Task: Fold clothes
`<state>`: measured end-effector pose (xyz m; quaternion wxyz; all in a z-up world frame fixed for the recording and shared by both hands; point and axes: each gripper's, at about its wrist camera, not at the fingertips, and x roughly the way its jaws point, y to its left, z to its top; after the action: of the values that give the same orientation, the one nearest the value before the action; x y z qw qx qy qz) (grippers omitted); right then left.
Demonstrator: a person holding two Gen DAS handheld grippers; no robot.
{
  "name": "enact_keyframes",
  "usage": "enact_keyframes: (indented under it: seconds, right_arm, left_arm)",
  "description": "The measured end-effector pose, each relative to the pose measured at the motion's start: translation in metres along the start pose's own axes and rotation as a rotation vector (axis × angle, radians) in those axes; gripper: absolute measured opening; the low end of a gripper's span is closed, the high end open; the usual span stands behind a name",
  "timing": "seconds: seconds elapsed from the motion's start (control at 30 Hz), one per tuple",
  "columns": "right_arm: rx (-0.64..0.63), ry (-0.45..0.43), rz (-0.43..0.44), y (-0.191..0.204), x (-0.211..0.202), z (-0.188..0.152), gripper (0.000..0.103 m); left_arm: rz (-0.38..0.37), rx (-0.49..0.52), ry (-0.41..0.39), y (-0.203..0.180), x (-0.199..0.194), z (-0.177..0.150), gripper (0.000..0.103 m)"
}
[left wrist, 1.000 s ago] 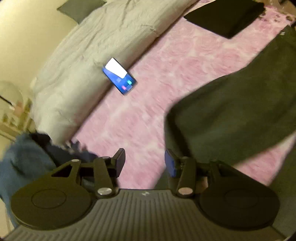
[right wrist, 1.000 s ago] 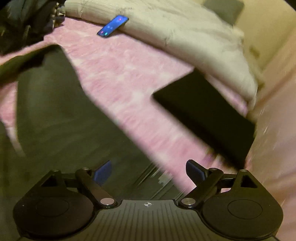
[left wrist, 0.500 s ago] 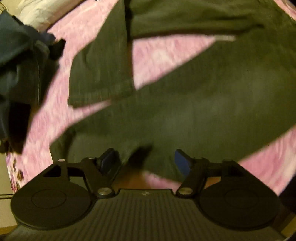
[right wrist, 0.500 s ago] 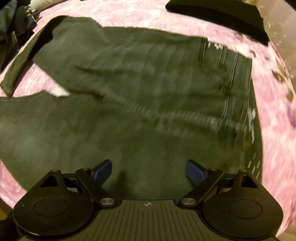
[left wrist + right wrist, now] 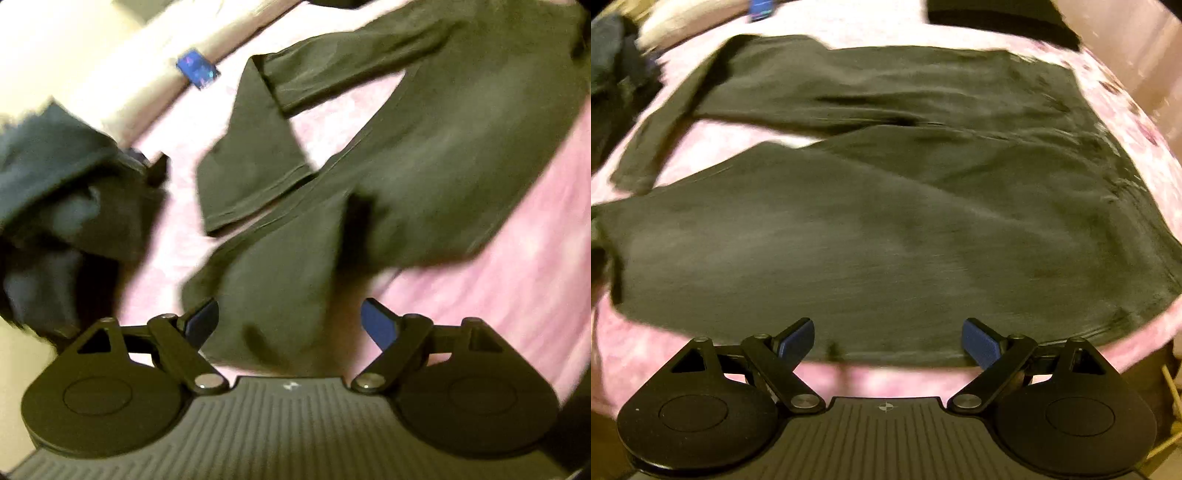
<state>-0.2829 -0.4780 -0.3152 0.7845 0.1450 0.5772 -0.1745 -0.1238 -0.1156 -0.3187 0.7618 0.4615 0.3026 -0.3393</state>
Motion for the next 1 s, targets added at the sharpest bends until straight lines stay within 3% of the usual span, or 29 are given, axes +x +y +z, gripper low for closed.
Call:
enact_keyframes:
  seconds: [0.13,0.2,0.23,0.27,0.4,0.53,0.67,0.83,0.87,0.9,0.93,1.0]
  right_arm:
    - [-0.048,0.010,0.002,0.043,0.006,-0.005,0.090]
    - [-0.073,0.001,-0.012,0.053,0.006,-0.007,0.090]
    - [-0.085,-0.007,-0.029,0.054,0.004,-0.007,0.090]
    - [-0.091,-0.017,-0.044,0.053,0.003,-0.008,0.090]
    - [-0.011,-0.051,-0.094,0.015,-0.006,-0.018,0.090]
    - [0.280,-0.125,-0.125,-0.073,-0.016,-0.041,0.090]
    - [0.614,-0.235,-0.148,-0.169,-0.018,-0.066,0.090]
    - [0.811,-0.395,-0.049,-0.254,-0.004,-0.073,0.089]
    - [0.831,-0.422,-0.026,-0.266,-0.001,-0.070,0.082]
    - [0.850,-0.435,-0.002,-0.276,0.002,-0.068,0.059]
    - [0.872,-0.440,0.025,-0.286,0.006,-0.065,0.048]
    - [0.896,-0.415,0.054,-0.304,0.007,-0.060,0.012]
  left_arm:
    - [-0.030,-0.067,-0.007,0.008,0.014,-0.008,0.076]
    - [-0.014,-0.096,0.005,0.012,0.016,-0.007,0.036]
    - [0.000,-0.111,0.013,0.015,0.015,-0.007,0.027]
    - [0.019,-0.111,0.019,0.020,0.013,-0.009,0.011]
    - [0.073,-0.008,0.034,0.049,-0.012,-0.035,0.006]
    - [0.093,0.190,0.082,0.067,-0.036,-0.073,0.006]
    - [0.040,0.283,0.159,0.041,-0.035,-0.085,0.005]
    - [0.051,0.294,0.246,0.018,-0.028,-0.082,0.004]
    - [0.057,0.288,0.262,0.018,-0.029,-0.080,0.004]
    - [0.062,0.291,0.274,0.018,-0.030,-0.078,0.004]
    - [0.067,0.299,0.282,0.018,-0.032,-0.076,0.004]
    - [0.074,0.311,0.296,0.018,-0.038,-0.070,0.004]
